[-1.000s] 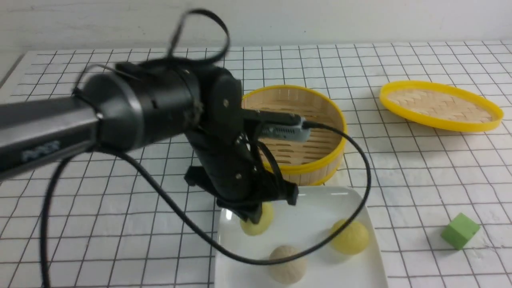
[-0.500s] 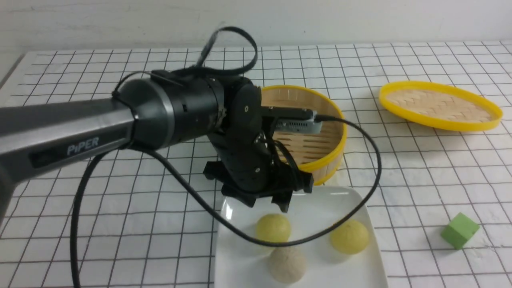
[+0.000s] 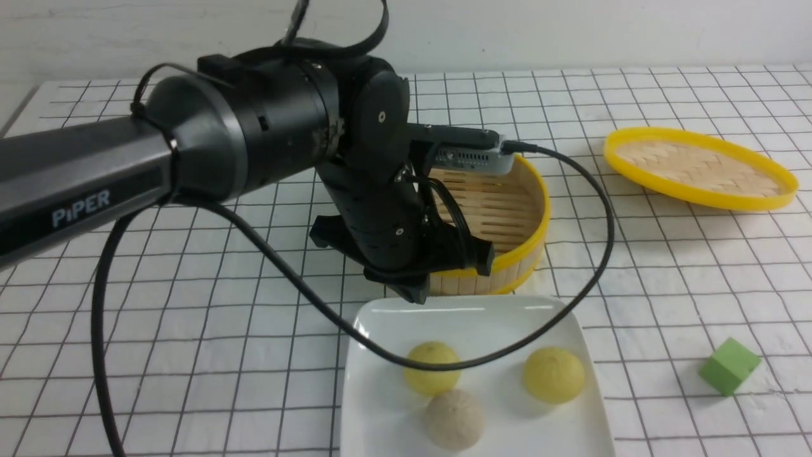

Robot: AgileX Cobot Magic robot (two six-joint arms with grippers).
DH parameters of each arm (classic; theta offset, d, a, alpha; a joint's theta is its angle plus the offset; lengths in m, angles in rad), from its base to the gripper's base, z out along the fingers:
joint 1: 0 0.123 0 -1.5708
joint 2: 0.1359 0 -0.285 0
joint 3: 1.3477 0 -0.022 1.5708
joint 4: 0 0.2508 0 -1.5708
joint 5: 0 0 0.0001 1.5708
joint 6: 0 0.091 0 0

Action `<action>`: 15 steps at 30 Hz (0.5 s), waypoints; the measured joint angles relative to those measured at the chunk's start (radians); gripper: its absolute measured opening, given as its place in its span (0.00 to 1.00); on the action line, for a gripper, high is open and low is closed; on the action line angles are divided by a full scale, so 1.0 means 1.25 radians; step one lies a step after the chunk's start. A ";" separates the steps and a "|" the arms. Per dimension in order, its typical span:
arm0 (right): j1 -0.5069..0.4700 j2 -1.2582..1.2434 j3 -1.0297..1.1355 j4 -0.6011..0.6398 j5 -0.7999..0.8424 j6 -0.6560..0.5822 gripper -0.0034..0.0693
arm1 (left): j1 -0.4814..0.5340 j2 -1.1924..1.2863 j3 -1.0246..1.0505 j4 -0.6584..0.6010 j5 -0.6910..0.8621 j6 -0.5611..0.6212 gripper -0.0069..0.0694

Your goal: Put the steamed buns into the plate on the white-black tablecloth.

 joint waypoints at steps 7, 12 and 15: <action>0.000 0.000 0.001 0.001 -0.012 0.000 0.05 | 0.000 0.000 0.000 0.003 0.008 0.000 0.09; 0.000 0.000 0.002 0.001 -0.012 0.000 0.05 | 0.000 0.000 0.000 0.003 0.009 0.000 0.09; 0.000 0.000 0.002 0.001 -0.012 0.000 0.06 | 0.000 0.000 0.000 0.004 0.009 0.000 0.09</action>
